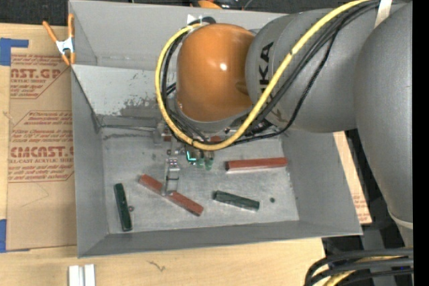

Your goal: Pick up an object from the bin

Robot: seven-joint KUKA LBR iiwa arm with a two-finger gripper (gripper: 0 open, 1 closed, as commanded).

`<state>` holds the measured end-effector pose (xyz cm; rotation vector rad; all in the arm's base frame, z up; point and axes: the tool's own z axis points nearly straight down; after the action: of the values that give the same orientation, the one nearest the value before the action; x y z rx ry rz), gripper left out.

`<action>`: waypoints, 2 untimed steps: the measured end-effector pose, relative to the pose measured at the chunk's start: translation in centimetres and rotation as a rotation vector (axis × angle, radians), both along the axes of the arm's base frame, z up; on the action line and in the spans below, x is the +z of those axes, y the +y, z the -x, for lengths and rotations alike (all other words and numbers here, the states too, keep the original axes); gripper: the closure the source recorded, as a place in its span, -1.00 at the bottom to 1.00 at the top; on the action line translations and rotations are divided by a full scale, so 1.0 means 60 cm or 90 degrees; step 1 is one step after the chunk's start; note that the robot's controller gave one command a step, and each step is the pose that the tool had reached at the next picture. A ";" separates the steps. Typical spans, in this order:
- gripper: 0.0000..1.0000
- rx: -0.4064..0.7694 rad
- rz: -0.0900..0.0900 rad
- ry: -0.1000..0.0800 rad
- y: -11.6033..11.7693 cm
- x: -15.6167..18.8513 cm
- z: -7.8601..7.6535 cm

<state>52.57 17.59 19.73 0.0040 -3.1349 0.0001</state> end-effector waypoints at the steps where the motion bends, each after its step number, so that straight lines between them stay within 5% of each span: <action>1: -1.00 -0.029 0.002 0.001 -0.121 -0.209 0.012; 2: 1.00 -0.028 -0.001 -0.004 -0.116 -0.202 0.008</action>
Offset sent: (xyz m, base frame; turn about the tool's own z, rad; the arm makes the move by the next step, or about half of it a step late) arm -0.0046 -0.0703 -0.1206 0.0435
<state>52.10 10.61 7.62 -0.0645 -3.1404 -0.0020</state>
